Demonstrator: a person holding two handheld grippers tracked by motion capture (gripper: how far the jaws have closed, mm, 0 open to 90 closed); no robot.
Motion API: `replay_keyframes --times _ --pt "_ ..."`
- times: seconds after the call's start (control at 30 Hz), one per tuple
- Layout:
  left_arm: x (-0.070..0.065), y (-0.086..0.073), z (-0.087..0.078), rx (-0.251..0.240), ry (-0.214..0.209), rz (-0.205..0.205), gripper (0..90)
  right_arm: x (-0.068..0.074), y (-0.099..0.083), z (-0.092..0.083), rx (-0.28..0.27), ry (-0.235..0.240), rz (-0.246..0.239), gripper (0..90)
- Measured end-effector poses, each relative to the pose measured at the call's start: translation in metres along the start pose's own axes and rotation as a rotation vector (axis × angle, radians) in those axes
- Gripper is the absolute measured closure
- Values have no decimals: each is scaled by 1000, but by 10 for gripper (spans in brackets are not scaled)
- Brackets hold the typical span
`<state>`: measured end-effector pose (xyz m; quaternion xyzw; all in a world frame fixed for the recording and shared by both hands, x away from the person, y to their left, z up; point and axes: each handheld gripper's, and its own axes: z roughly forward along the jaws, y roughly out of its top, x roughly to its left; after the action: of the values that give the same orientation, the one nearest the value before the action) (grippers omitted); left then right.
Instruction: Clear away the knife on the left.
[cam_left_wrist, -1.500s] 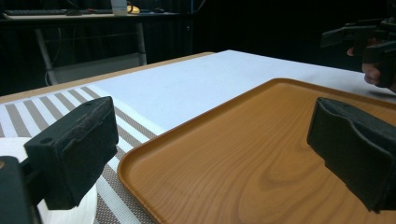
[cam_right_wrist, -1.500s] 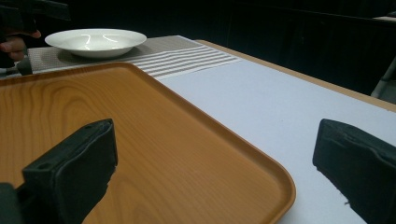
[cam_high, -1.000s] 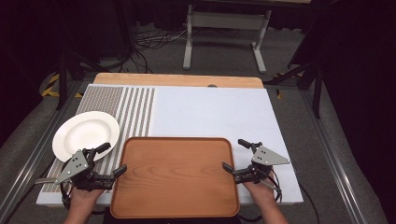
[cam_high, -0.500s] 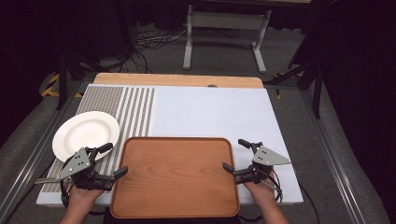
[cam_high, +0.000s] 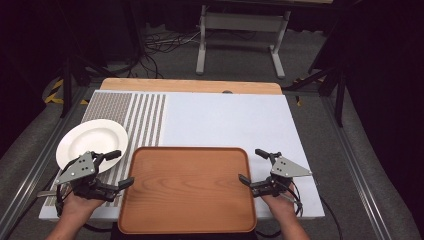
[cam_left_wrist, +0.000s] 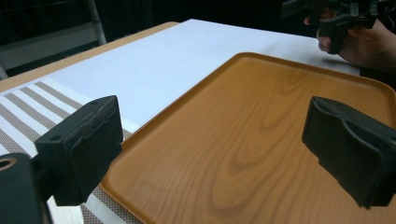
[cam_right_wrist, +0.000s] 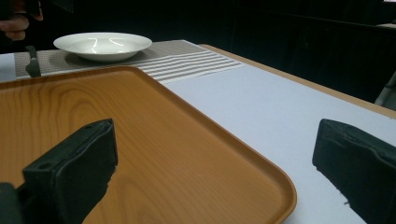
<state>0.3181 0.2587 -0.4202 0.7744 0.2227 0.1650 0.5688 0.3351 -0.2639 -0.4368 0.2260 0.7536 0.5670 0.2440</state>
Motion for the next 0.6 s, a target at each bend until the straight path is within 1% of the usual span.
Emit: replay_keyframes --times 0.07,0.13,0.2,0.23,0.27,0.37,0.4,0.5,0.6 --pt "2 2 -1 7 -13 4 73 0 0 0 2 1 -2 7" --pt "4 3 -2 26 -38 -3 79 0 0 0 3 3 -3 7" --pt "6 4 -3 43 -47 2 84 0 0 0 3 5 -4 7" --pt "6 4 -3 43 -47 2 91 0 0 0 4 6 -4 7" --pt "7 5 -3 73 -61 10 98 0 0 0 4 7 -4 7" --pt "7 7 -5 116 -69 37 103 0 0 0 4 9 -2 7" --pt "7 8 -6 140 -73 52 109 0 0 0 2 11 -1 7" --pt "8 10 -9 182 -70 77 116 0 -1 0 2 14 0 7" --pt "10 13 -12 213 -74 93 126 0 -1 0 7 16 1 7"
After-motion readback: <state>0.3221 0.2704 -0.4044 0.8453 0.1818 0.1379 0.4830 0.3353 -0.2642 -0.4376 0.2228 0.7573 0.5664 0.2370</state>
